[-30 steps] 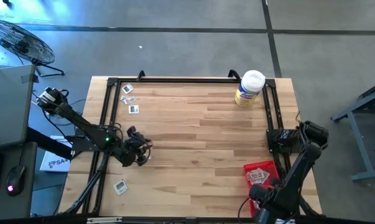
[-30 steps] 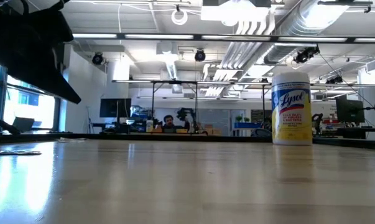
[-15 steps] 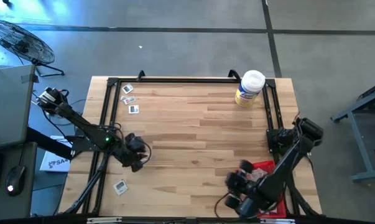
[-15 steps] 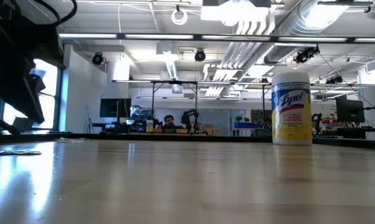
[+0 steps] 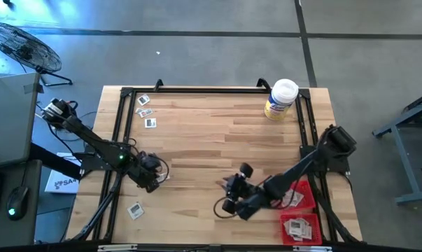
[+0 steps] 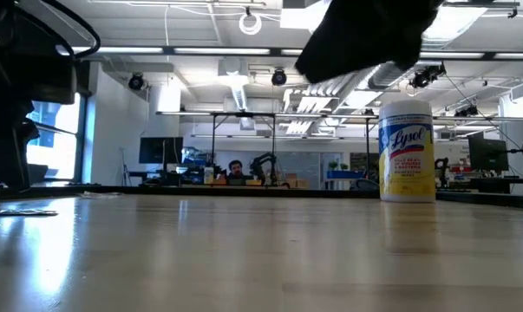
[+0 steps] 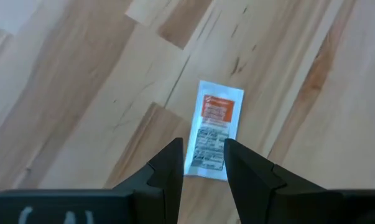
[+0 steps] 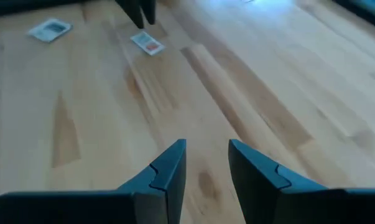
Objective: Pick & Place First Aid Supplies
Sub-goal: Put the white ointment pack into the top red bin
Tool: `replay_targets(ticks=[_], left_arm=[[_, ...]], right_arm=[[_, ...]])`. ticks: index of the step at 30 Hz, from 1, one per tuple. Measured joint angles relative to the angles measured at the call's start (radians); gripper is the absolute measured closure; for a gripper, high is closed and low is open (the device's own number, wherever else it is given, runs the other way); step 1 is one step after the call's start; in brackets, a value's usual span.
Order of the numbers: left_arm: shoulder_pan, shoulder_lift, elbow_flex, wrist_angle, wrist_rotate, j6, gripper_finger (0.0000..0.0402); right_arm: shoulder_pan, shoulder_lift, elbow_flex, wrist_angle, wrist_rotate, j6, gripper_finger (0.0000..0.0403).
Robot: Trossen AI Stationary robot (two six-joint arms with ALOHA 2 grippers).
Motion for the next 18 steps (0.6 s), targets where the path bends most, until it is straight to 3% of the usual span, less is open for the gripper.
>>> replay_targets(ticks=[6,9,13,18], left_arm=[[0.0,0.114,0.0,0.024,0.049,0.055,0.0287],[0.0,0.171,0.004,0.044,0.022,0.082,0.0287],[0.0,0.21,0.009,0.087,-0.046,0.133,0.0287],[0.005,0.223,0.012,0.2,-0.227,0.279,0.0287]], right_arm=[[-0.047,0.0,-0.115,0.271,-0.041,-0.117,0.0289],[-0.069,0.0,-0.151,0.355,-0.039,-0.161,0.0288],[-0.103,0.0,-0.179,0.487,-0.047,-0.254,0.0288],[-0.161,0.01,-0.183,0.631,-0.181,-0.384,0.0289]])
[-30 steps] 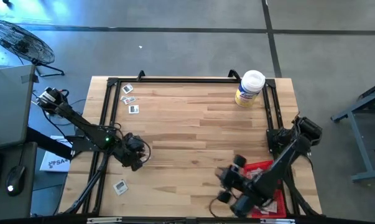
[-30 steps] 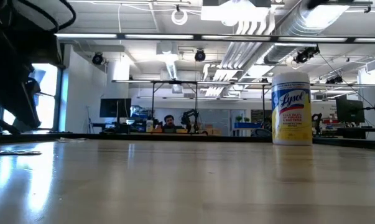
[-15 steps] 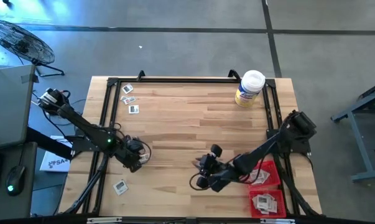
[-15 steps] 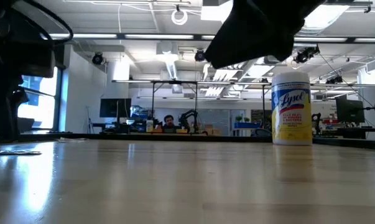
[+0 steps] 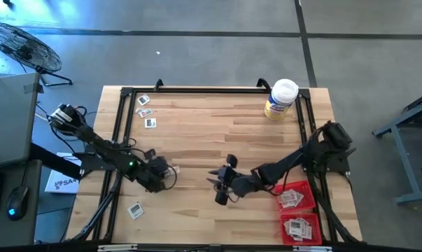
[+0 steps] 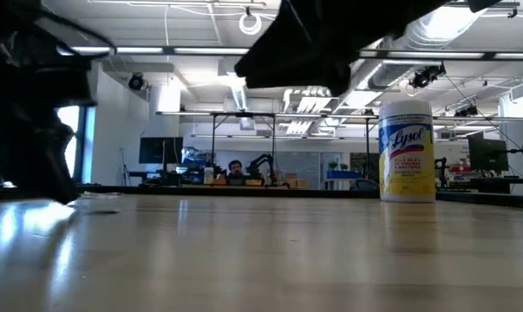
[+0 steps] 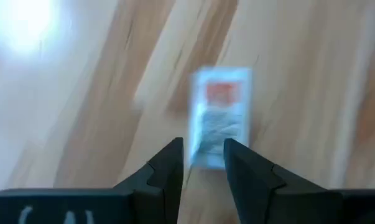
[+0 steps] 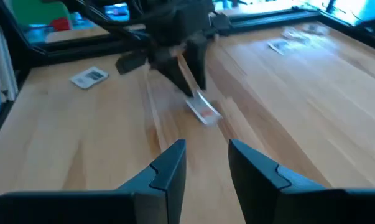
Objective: Pick & Place First Aid Supplies
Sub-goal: Put the white ointment pack into the top red bin
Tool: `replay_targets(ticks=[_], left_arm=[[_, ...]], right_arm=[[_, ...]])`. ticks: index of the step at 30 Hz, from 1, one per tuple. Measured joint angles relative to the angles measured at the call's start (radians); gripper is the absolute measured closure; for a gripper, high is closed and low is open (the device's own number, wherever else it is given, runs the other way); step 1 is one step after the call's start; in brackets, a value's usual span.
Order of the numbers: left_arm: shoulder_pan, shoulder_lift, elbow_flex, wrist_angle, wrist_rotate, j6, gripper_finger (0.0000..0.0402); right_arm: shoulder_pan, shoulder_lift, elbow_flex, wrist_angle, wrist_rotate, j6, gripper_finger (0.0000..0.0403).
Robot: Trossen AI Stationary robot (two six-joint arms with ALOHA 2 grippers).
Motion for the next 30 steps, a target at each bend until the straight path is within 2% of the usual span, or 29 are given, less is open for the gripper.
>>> replay_targets(ticks=[3,7,9,13,18,24,27,30], left_arm=[[0.027,0.048,0.004,0.15,-0.066,0.142,0.0287],[0.118,0.149,0.003,0.315,-0.079,0.273,0.0287],[0.153,0.18,0.009,0.335,-0.07,0.292,0.0287],[0.161,0.169,0.058,0.246,-0.067,0.264,0.0287],[0.089,0.09,0.108,0.122,-0.086,0.229,0.0287],[0.033,0.084,0.08,-0.083,-0.07,0.024,0.0287],[0.029,0.108,0.047,-0.058,-0.082,-0.026,0.0287],[0.041,0.136,0.023,0.026,-0.11,-0.002,0.0287]], right_arm=[[-0.04,0.028,0.0,0.089,-0.063,-0.053,0.0288],[-0.085,0.078,0.006,0.183,-0.144,-0.134,0.0288],[-0.099,0.099,0.015,0.203,-0.193,-0.177,0.0286],[-0.127,0.145,0.048,0.221,-0.265,-0.209,0.0272],[-0.167,0.206,0.081,0.247,-0.299,-0.211,0.0248],[-0.208,0.273,0.105,0.27,-0.36,-0.211,0.0228],[-0.225,0.307,0.125,0.294,-0.392,-0.211,0.0224],[-0.236,0.335,0.154,0.292,-0.418,-0.211,0.0225]])
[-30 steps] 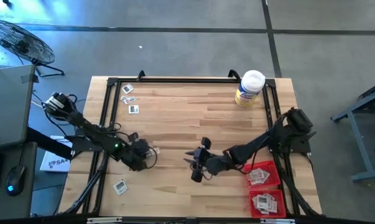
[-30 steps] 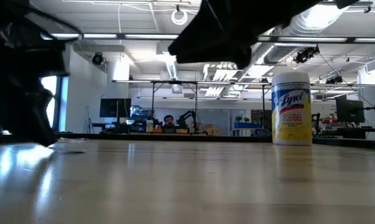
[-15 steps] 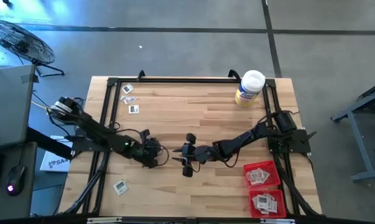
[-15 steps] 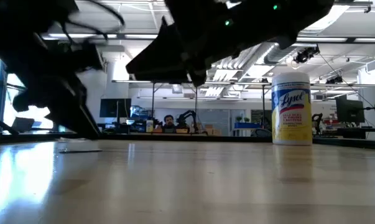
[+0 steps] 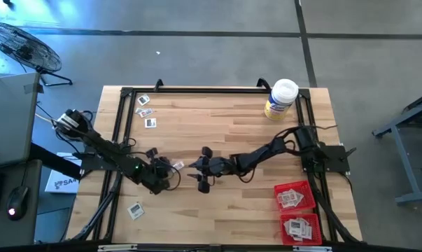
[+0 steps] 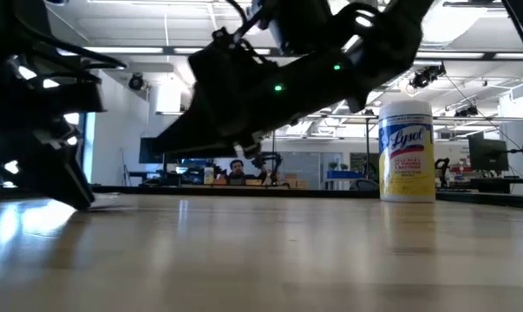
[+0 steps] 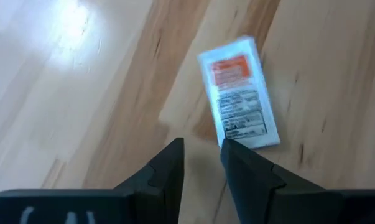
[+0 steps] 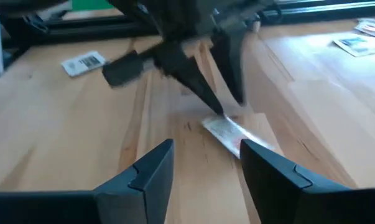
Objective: Pick & Place First Aid Supplies
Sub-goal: Put the white ointment pack into the top red bin
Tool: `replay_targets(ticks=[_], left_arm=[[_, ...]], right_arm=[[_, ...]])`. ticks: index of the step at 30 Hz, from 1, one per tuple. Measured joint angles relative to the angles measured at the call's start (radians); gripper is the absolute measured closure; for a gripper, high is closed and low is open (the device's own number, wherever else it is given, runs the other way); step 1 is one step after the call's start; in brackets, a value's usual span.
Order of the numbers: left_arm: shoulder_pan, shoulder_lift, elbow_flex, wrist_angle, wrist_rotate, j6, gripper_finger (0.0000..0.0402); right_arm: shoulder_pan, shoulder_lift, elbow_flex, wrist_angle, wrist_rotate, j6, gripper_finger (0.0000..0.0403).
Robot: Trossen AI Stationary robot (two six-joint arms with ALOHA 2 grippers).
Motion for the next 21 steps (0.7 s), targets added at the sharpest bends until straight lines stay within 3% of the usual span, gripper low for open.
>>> replay_targets(ticks=[5,12,21], left_arm=[[0.002,0.026,-0.009,0.136,-0.052,0.088,0.0287],[0.046,0.107,-0.008,0.358,-0.035,0.214,0.0287],[0.049,0.15,-0.008,0.44,-0.072,0.226,0.0287]], right_arm=[[-0.008,0.03,0.046,-0.017,-0.006,-0.008,0.0224],[-0.019,0.04,0.074,-0.103,0.006,-0.102,0.0226],[-0.024,0.041,0.075,-0.158,-0.066,-0.189,0.0232]])
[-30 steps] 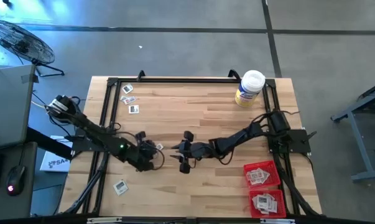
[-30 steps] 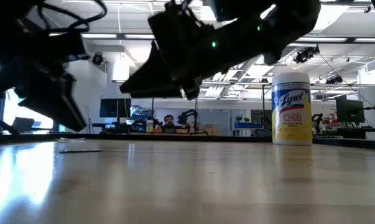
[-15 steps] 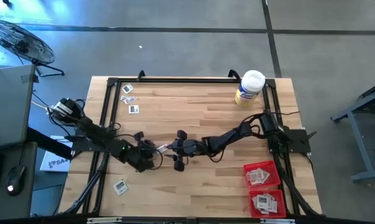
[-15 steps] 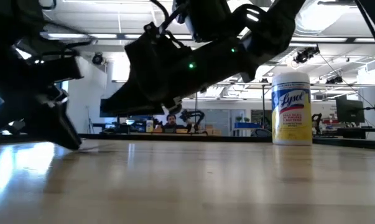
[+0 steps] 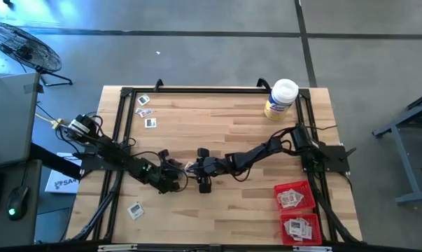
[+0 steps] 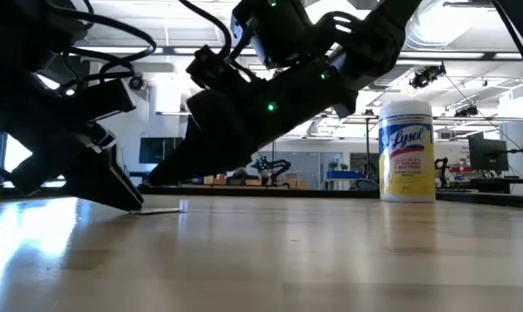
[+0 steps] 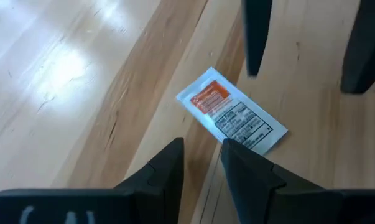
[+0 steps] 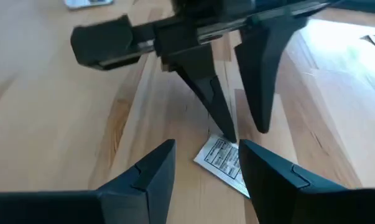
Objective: Pick & Place First Aid Supplies
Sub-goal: Put the white ointment pack into the top red bin
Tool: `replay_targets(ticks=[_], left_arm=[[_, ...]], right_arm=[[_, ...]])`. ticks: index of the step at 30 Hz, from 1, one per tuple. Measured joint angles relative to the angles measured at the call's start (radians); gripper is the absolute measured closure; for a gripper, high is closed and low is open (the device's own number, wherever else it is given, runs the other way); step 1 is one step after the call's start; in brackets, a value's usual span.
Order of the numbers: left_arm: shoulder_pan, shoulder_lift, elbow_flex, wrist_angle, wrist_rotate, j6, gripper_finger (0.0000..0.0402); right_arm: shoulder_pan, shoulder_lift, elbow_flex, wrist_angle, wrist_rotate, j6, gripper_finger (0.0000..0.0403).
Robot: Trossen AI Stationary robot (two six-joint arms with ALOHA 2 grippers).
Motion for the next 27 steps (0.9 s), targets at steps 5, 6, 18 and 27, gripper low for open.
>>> replay_targets(ticks=[5,6,18,27], left_arm=[[0.001,0.002,0.0,0.058,0.021,0.024,0.0287],[0.001,0.002,0.0,0.056,0.021,0.025,0.0287],[0.001,0.002,0.0,0.051,0.014,0.023,0.0287],[0.015,0.06,0.001,0.108,0.001,0.022,0.0287]], right_arm=[[-0.001,0.0,0.0,-0.03,-0.025,-0.043,0.0236],[-0.001,0.0,0.0,-0.043,-0.024,-0.044,0.0236],[-0.02,0.07,0.001,0.001,-0.014,-0.018,0.0252],[-0.063,0.076,0.004,-0.082,0.04,0.125,0.0273]])
